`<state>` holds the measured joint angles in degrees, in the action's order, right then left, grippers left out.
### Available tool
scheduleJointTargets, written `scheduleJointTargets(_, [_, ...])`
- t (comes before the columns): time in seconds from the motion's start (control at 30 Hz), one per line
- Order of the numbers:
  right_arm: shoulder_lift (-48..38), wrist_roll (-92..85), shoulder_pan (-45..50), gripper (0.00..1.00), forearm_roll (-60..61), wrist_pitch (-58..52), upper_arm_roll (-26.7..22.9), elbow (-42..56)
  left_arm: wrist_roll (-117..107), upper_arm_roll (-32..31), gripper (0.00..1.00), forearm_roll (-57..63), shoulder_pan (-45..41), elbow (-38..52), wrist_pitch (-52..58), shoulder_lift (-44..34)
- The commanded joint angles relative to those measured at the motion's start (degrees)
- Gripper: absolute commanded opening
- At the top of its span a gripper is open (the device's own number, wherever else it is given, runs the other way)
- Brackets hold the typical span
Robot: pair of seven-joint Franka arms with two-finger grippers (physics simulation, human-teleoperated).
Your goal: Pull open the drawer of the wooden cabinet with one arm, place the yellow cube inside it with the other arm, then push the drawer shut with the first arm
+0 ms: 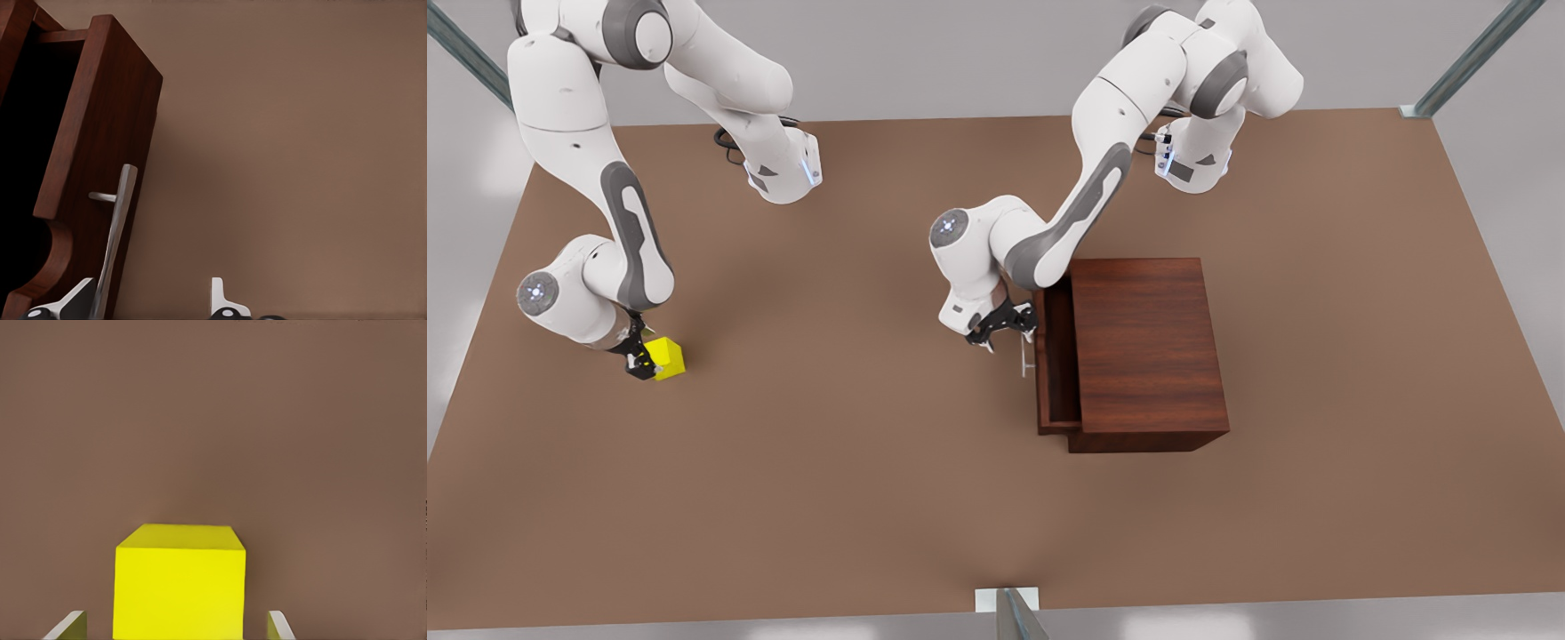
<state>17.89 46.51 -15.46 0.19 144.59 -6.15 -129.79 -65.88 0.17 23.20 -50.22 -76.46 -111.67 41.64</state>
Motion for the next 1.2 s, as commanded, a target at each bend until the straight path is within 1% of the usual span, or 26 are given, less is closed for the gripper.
scheduleJointTargets(0.0, [0.39, -1.51, -0.01, 1.00, -0.89, 0.78, 0.00, 0.06, -4.61, -0.26, 1.00, -0.35, -0.41, -0.09, -1.01, 0.19])
scheduleJointTargets(0.4, [5.40, -1.68, -0.89, 1.00, -1.68, 5.36, 0.61, 0.50, -4.08, -0.26, 1.00, -0.35, -1.38, 0.00, -4.08, 0.19])
scheduleJointTargets(0.5, [5.23, -1.68, -5.02, 1.00, -1.68, 5.27, 4.83, 0.59, -4.08, -0.26, 1.00, -0.35, -1.64, 0.52, -3.99, 0.11])
scheduleJointTargets(0.57, [4.70, -1.60, -5.98, 1.00, -1.60, 5.09, 5.53, 0.50, -4.17, -0.26, 1.00, -0.35, -1.90, 0.70, -3.99, 0.19])
scheduleJointTargets(0.6, [4.44, -1.60, -7.30, 1.00, -1.60, 5.09, 6.85, 0.50, -4.17, -0.26, 1.00, -0.35, -1.99, 0.70, -3.99, 0.19])
scheduleJointTargets(0.83, [4.70, -1.60, -9.15, 1.00, -2.04, 5.18, 7.99, 0.50, -4.17, -0.26, 1.00, -0.35, -2.26, 0.88, -4.08, 0.19])
scheduleJointTargets(0.87, [4.79, -1.33, -9.15, 0.99, -2.04, 5.18, 7.99, 0.50, -4.17, -0.26, 1.00, -0.44, -2.34, 1.49, -3.99, 0.19])
scheduleJointTargets(1.0, [4.88, -0.80, -9.24, 0.80, -2.04, 5.18, 8.17, 0.50, -4.52, -0.53, 1.00, -1.05, -3.13, 1.84, -3.20, -0.33])
scheduleJointTargets(1.07, [4.70, -0.72, -9.24, 0.74, -2.04, 5.18, 8.17, 0.50, -4.26, -2.54, 1.00, -3.08, -3.31, 6.15, 4.17, -0.60])
scheduleJointTargets(1.17, [4.26, -0.63, -9.24, 0.73, -1.95, 5.00, 8.26, 0.42, -4.17, -5.88, 1.00, -6.68, -3.40, 10.36, 15.16, -3.32])
